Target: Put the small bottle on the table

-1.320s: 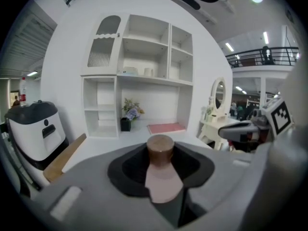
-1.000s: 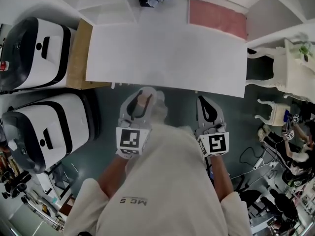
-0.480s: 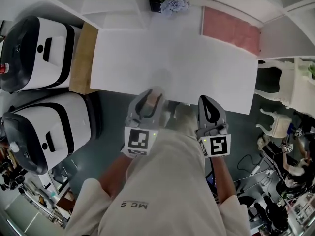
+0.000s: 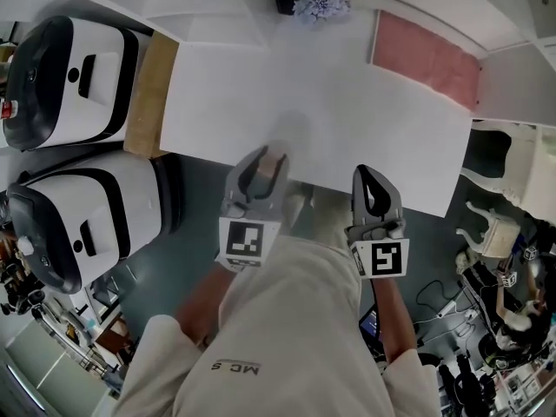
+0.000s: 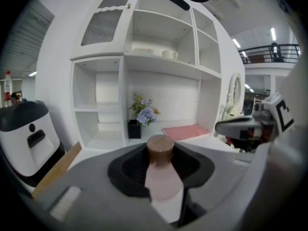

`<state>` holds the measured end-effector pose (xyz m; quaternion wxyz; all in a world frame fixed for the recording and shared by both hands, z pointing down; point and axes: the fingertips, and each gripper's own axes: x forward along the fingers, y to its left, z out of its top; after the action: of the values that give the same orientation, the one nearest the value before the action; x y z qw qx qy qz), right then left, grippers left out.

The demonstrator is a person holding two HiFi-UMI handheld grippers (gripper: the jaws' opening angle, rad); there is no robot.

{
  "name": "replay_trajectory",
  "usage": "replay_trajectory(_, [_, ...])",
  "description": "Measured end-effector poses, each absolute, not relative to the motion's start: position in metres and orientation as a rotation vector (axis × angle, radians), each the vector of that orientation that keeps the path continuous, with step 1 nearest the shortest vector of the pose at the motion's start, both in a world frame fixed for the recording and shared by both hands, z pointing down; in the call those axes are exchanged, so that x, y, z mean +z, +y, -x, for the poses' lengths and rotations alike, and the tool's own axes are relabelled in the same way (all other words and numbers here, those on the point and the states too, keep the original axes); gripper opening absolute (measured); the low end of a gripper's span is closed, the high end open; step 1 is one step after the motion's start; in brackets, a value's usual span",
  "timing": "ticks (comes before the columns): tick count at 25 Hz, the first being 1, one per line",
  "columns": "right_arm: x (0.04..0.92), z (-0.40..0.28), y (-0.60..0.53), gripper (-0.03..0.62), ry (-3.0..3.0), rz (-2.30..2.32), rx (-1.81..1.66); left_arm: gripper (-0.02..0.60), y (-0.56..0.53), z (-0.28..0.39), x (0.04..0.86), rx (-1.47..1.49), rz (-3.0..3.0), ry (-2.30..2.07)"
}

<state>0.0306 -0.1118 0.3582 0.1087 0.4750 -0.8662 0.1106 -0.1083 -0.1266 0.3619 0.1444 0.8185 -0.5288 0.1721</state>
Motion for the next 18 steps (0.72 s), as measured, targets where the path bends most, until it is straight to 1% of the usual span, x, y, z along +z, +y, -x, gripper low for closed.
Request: replay_trajectory(18, [0.44,-0.056,-0.164,-0.005,-2.557,-1.381,0.382,0.133,-0.208,0.084,0.449,0.474,-2.337,-1.62])
